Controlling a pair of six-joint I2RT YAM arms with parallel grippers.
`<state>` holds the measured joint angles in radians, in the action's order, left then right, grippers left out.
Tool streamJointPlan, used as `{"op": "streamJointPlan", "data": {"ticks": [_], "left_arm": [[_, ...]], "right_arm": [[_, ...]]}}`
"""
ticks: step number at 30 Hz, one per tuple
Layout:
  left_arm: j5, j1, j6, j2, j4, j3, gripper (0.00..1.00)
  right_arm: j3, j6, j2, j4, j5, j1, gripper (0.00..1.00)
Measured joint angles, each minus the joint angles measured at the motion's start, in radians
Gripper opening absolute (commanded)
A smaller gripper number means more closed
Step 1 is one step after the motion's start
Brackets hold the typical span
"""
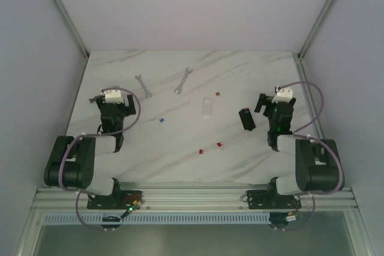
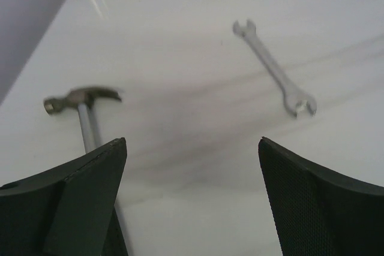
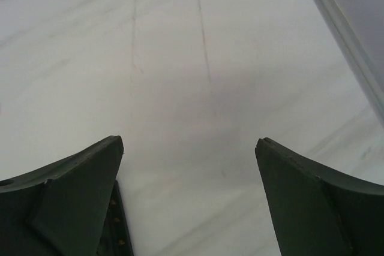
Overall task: Snap on the fuse box
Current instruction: Pick up the fuse box base from the center of the board.
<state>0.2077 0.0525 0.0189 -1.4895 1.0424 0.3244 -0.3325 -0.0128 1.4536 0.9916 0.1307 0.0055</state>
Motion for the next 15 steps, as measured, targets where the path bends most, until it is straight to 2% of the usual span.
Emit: {"op": "streamJointPlan", "data": {"ticks": [3,9,13,15], "left_arm": [[0.022,0.000,0.014,0.061,-0.094,0.072,1.00],[0.059,0.000,0.110,0.225,-0.278,0.098,1.00],[-0.003,0.000,0.213,0.302,-0.370,0.112,1.00],[-0.053,0.000,0.263,0.325,-0.412,0.121,1.00]], "right_arm": [[-0.098,-0.020,-0.072,-0.150,-0.031,0.000,1.00],[-0.234,-0.056,-0.164,-0.460,-0.122,0.013,1.00],[-0.330,-0.066,-0.143,-0.659,-0.166,0.055,0.99],[-0.365,-0.065,-0.122,-0.743,-0.176,0.082,0.96]]}}
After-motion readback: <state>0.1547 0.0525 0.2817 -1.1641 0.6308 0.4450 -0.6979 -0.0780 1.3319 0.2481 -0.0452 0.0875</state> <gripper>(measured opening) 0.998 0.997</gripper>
